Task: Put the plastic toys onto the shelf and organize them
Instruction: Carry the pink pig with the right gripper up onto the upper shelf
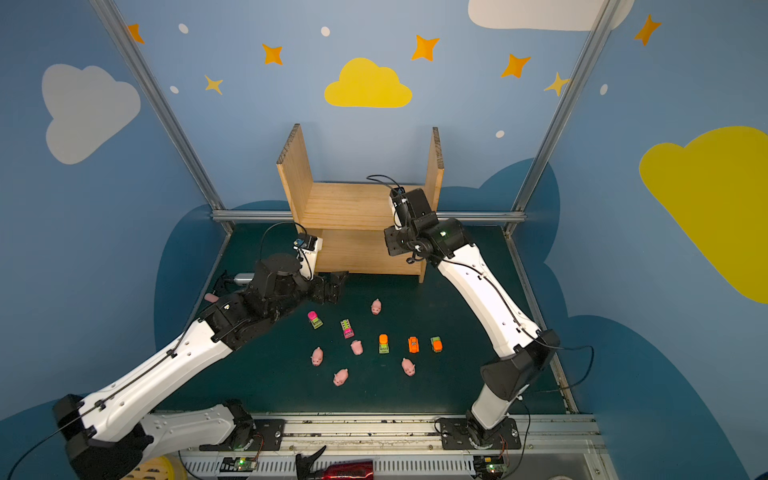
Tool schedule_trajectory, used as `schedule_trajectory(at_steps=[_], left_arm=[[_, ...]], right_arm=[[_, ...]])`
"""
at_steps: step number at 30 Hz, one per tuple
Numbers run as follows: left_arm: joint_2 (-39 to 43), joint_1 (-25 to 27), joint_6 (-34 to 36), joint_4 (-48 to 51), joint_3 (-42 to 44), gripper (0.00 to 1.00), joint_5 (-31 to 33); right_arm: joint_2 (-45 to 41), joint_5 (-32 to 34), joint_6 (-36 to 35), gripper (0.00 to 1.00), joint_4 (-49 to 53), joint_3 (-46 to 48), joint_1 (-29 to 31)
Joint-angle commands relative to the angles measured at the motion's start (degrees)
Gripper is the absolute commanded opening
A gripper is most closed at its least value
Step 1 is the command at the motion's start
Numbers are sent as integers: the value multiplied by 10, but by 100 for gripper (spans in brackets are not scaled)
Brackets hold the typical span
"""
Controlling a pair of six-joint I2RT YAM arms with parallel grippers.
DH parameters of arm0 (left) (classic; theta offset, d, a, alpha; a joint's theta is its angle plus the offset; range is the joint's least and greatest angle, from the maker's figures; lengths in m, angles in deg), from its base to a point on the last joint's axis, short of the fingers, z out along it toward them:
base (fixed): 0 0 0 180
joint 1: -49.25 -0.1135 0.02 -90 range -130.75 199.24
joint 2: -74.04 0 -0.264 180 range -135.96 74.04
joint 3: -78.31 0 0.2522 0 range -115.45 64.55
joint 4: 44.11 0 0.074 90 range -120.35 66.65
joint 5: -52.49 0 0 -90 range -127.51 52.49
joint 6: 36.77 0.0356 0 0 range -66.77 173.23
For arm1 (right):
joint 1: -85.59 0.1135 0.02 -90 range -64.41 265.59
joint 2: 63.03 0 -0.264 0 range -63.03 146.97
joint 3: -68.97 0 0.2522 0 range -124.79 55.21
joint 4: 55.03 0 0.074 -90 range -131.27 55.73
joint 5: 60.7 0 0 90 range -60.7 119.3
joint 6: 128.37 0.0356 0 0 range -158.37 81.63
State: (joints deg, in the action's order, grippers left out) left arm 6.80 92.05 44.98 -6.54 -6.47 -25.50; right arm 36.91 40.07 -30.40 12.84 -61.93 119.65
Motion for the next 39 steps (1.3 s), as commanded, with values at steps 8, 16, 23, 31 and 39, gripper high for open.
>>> schedule_trajectory(at_steps=[8,16,23,31,39], left_arm=[[-13,2,43,15,-39,100,-2],[-23,2,69,16,-43,100,6],[-28,1,79,13,-41,100,8],[-22,0,83,15,-34,100,22],[-15,1,86,11,-28,100,30]], right_arm=[[137,-33,-58,26,52,-183,-60],[184,-43,-57,27,68,-232,-80],[190,-36,-56,31,68,-225,-82],[203,-30,-50,33,64,-223,-84],[216,-24,-53,34,52,-228,-88]])
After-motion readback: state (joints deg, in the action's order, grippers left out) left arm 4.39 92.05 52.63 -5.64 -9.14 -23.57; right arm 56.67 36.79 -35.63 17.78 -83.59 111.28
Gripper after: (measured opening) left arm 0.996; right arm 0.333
